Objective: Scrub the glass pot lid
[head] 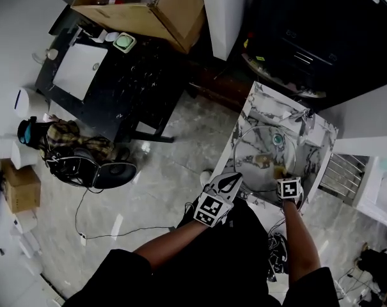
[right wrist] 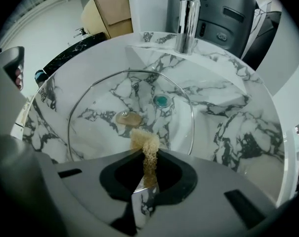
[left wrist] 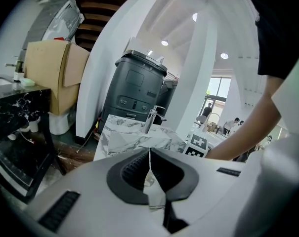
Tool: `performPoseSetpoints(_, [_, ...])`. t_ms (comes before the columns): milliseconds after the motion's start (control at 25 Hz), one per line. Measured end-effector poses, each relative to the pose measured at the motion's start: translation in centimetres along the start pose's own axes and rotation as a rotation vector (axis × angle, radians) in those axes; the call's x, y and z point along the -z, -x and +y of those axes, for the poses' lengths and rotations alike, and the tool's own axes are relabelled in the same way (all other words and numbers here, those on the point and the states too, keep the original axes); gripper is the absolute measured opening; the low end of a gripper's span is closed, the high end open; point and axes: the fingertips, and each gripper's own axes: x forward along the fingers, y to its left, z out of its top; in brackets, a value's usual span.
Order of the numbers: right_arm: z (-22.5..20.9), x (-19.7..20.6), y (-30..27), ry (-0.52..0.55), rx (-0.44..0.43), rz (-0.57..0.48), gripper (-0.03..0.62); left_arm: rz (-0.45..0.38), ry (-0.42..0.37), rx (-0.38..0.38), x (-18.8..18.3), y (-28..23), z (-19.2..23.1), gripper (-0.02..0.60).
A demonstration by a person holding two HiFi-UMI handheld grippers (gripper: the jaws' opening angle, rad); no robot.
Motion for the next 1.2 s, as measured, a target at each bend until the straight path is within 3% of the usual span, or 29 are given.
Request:
performPoseSetpoints(200, [0.9,0.3,-0.3,0.019,-0.022,0.019,0.058,0.008,0.028,0.011,-0.1,0.1,0.6,0.021])
performPoseSetpoints(800, [3.4,0.5,-0.2,0.047,-0.065,0.115,0.058,0.023,-0.021,0.071,-1.0,0.3,2.1,0.021])
performPoseSetpoints(1200, [5.8,0.0,-0.2,0.087,-0.120,0.157,0.058,0.039,-0.007,0.104,-0.8,0.4,2.9,0.021])
